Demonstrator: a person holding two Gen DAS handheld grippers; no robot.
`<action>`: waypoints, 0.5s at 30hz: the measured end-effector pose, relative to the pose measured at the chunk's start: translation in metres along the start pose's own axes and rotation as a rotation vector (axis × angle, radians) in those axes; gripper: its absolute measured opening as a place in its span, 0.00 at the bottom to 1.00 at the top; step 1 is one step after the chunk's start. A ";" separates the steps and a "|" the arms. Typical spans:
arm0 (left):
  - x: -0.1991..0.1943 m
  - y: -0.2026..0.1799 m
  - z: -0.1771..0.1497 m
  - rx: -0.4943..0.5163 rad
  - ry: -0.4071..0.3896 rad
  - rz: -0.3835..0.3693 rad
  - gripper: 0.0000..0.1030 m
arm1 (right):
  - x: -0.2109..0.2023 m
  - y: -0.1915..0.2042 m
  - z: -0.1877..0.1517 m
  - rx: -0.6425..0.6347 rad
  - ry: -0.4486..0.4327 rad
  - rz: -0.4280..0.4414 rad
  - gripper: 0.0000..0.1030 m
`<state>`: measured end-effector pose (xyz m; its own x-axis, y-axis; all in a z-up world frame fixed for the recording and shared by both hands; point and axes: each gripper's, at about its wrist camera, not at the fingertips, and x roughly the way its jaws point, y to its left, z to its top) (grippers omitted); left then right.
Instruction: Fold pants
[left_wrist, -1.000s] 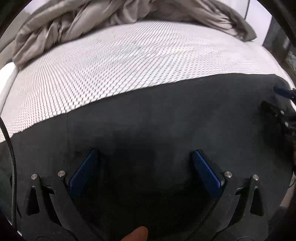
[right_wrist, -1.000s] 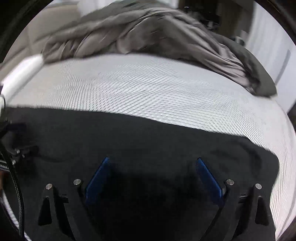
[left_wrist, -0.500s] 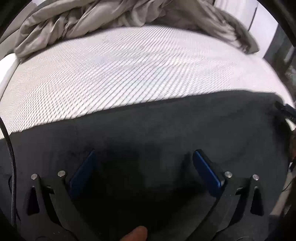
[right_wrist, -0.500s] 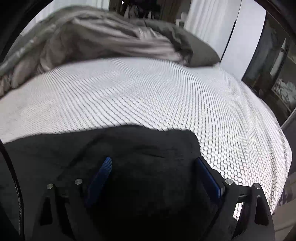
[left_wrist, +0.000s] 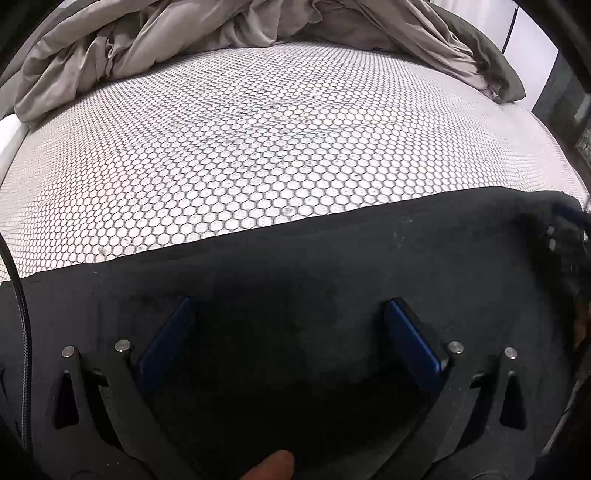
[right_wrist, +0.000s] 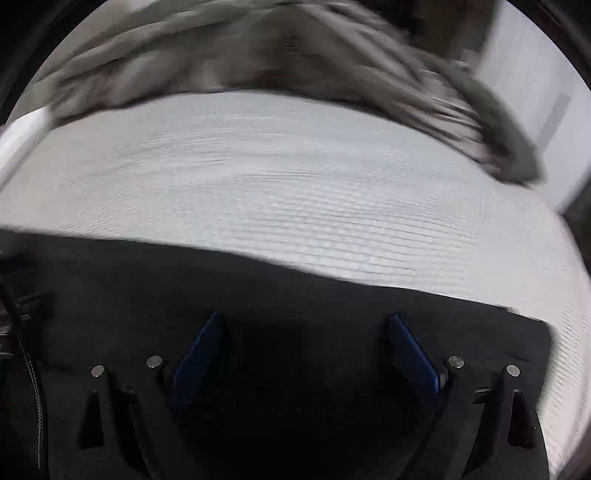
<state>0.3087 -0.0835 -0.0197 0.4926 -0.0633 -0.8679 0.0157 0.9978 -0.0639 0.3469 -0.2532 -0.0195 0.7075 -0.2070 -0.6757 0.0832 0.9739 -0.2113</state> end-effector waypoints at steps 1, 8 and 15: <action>-0.001 0.001 0.000 -0.002 -0.001 0.005 0.99 | 0.003 -0.020 -0.002 0.033 0.007 -0.085 0.90; -0.008 0.006 -0.001 -0.008 0.016 0.021 0.99 | -0.005 -0.079 -0.016 0.146 -0.001 -0.085 0.89; -0.013 0.020 -0.007 -0.014 0.019 0.020 0.99 | -0.044 -0.047 -0.008 0.062 -0.063 0.013 0.89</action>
<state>0.2964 -0.0630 -0.0128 0.4762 -0.0435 -0.8783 -0.0060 0.9986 -0.0527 0.3058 -0.2908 0.0144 0.7514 -0.1903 -0.6318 0.1162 0.9807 -0.1572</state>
